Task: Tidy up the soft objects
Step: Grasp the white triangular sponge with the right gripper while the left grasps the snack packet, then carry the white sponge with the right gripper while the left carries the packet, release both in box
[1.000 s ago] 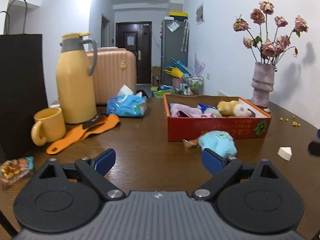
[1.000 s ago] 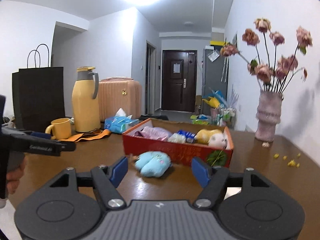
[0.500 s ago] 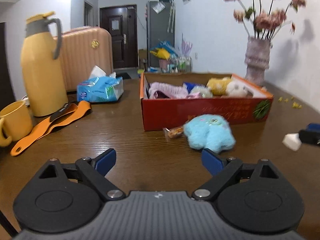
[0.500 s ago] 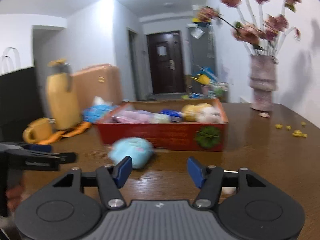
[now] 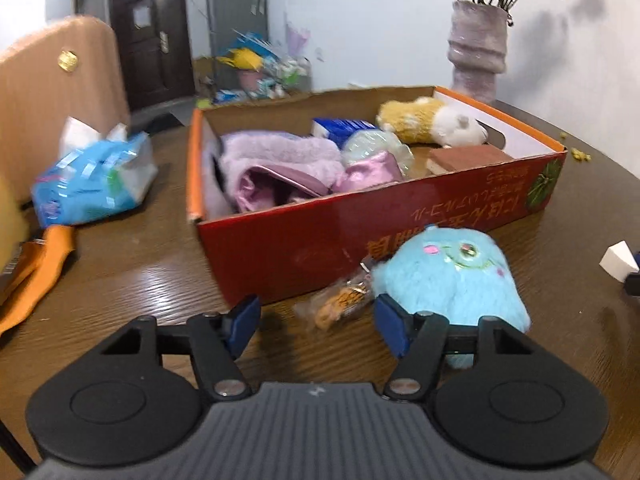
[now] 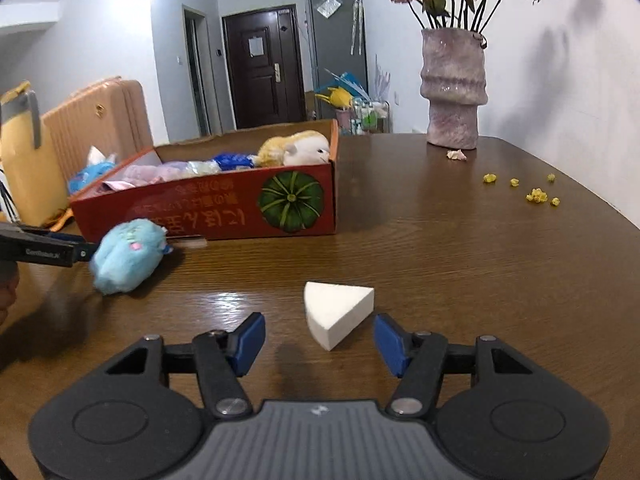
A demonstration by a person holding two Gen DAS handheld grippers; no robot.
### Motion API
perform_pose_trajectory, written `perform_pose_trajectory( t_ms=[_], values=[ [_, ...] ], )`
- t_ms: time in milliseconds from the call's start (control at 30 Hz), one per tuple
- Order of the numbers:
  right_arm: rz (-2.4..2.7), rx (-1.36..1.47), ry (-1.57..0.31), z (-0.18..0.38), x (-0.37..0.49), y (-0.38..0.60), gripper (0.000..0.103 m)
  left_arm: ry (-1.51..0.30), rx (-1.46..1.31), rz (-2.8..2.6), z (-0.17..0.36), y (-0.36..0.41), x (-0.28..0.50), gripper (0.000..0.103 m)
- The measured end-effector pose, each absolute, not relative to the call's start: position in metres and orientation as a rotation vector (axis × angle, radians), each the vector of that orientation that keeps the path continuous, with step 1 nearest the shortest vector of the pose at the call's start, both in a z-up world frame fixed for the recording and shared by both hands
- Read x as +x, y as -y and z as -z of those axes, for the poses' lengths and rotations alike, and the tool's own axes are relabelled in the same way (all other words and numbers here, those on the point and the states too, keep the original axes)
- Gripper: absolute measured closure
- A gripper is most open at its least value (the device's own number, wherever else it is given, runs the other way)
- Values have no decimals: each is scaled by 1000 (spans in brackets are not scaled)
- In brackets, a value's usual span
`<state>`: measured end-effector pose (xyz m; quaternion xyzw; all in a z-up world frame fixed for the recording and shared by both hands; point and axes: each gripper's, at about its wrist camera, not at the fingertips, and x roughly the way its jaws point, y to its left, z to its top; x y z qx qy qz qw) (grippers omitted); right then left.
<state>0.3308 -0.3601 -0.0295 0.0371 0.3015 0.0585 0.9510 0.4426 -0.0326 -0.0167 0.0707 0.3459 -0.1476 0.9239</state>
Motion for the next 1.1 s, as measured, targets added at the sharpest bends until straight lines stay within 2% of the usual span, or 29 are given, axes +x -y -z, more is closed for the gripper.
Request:
perform_pose_trajectory(
  t_ms=[133, 200, 233, 300, 333, 400, 600, 933, 1100],
  values=[
    [-134, 65, -624, 31, 347, 353, 51, -714, 161, 333, 19, 37, 449, 44],
    [-131, 39, -630, 32, 352, 349, 54, -707, 154, 341, 19, 39, 449, 59],
    [-131, 35, -626, 31, 352, 349, 59, -705, 151, 345, 19, 40, 449, 63],
    [-124, 42, -627, 31, 355, 350, 66, -703, 143, 344, 18, 43, 448, 78],
    [-117, 44, -621, 30, 356, 351, 72, -701, 144, 343, 18, 45, 447, 83],
    [-128, 50, -619, 28, 358, 353, 73, -701, 146, 336, 17, 49, 445, 87],
    [-144, 57, -581, 19, 343, 348, 74, -689, 127, 307, 9, 50, 417, 88],
    [-214, 105, -557, 4, 257, 337, 74, -635, -70, 129, -24, -4, 300, 88],
    [-245, 110, -525, -5, 221, 324, 74, -620, -92, 166, -36, -1, 261, 88]
  ],
)
